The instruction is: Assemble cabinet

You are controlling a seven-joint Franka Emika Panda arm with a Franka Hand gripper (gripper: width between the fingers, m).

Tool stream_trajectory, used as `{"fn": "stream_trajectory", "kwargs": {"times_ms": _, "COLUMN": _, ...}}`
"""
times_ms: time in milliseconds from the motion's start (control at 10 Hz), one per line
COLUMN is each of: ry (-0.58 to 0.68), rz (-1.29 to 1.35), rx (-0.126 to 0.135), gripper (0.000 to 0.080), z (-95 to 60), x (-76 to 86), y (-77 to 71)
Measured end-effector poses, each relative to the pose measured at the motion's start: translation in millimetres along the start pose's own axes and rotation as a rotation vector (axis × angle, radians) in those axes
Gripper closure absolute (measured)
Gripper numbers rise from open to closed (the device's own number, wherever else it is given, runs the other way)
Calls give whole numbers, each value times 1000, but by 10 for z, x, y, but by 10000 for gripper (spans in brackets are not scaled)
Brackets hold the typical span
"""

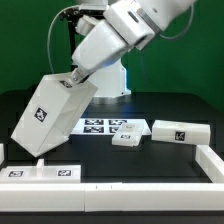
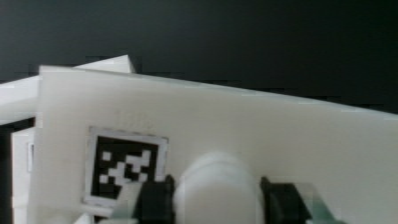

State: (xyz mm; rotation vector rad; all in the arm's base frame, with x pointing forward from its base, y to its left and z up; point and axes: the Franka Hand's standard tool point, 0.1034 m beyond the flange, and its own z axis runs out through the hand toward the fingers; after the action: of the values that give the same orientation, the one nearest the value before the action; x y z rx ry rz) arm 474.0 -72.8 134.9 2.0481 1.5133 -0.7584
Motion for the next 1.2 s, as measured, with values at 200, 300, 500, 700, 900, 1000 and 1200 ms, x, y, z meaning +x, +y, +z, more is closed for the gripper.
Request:
{"fn": "stream_trajectory", "kwargs": {"times_ms": 200, "ry": -2, "rz": -5, "rx": -3, "gripper": 583, "z": -8, "x": 20, "y": 4}}
{"fn": "stream_trajectory", "kwargs": {"times_ms": 300, "ry": -11, "rz": 22, "rx": 14, "gripper": 583, "z": -68, "x": 7, "y": -22}}
{"fn": "stream_trajectory", "kwargs": {"times_ms": 500, "ry": -11, "rz": 145, "rx": 22, "gripper": 583, "z": -487, "x": -55, "y": 31}}
{"fn": "stream_trajectory", "kwargs": {"times_ms": 700, "ry": -32, "rz": 261, "rx": 48, "gripper": 583, "z": -593, "x": -102, "y": 50}}
{"fn": "stream_trajectory", "kwargs": {"times_ms": 900, "ry": -41, "rz": 255, "rx": 43, "gripper": 583, "z": -585, "x": -87, "y": 121}}
{"fn": "stream_trajectory", "kwargs": {"times_ms": 1000, "ry": -42, "rz": 255, "rx": 44, "gripper": 583, "z": -584, "x": -79, "y": 113}}
{"fn": "stream_trajectory", "kwargs": {"times_ms": 1200, "ry": -61, "rz": 304, "rx": 80, "gripper": 583, "z": -616, "x": -74, "y": 60}}
